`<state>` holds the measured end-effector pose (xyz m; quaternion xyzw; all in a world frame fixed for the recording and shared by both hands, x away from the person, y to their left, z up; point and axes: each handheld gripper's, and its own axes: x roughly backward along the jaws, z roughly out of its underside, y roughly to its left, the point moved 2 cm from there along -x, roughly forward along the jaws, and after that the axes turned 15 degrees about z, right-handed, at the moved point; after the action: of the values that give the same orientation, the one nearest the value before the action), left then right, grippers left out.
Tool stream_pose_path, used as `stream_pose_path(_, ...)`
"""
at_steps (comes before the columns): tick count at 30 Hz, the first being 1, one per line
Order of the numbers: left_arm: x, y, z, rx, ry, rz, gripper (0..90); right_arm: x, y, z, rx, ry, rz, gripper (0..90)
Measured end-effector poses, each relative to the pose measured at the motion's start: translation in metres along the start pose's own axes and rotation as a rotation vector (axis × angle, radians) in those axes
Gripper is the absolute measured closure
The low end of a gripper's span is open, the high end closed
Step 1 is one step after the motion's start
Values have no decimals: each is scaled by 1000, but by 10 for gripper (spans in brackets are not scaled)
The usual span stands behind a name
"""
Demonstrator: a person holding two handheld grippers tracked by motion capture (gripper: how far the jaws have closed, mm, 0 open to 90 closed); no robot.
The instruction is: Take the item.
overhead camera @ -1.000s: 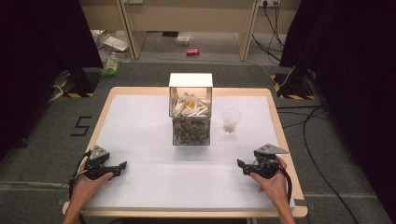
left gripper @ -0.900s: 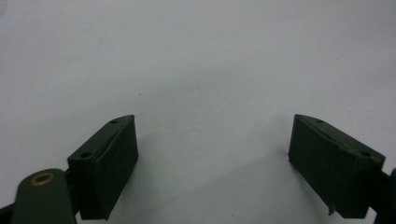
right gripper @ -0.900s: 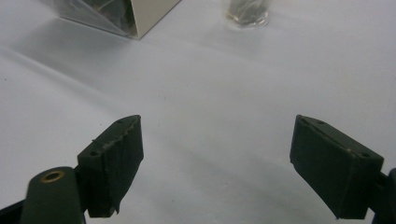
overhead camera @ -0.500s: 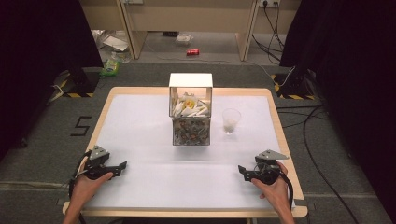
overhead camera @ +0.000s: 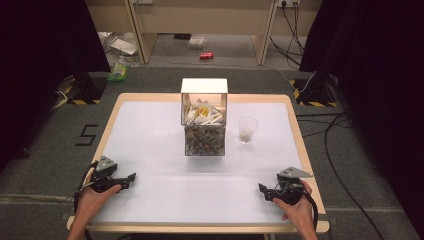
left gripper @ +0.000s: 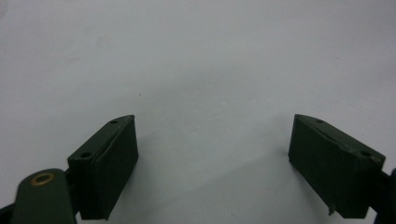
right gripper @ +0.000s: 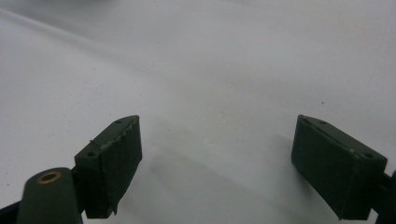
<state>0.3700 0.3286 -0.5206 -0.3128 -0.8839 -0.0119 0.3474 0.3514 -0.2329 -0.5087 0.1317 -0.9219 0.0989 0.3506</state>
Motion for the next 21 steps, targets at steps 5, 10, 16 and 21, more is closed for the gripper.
stream_pose_path(5, 0, 0, 0, -1, 0, -1, 149, 2, 0, 3, 16, -9, 13, 169)
stream_pose_path(10, 0, 0, 0, 0, 0, -1, 149, 5, 0, 7, 39, -11, 32, 168)
stream_pose_path(16, 0, 0, 0, 0, 0, -1, 149, 7, 4, 11, 62, -20, 66, 164)
stream_pose_path(21, 0, 0, 0, 0, 0, -1, 149, 9, 4, 15, 61, -33, 64, 164)
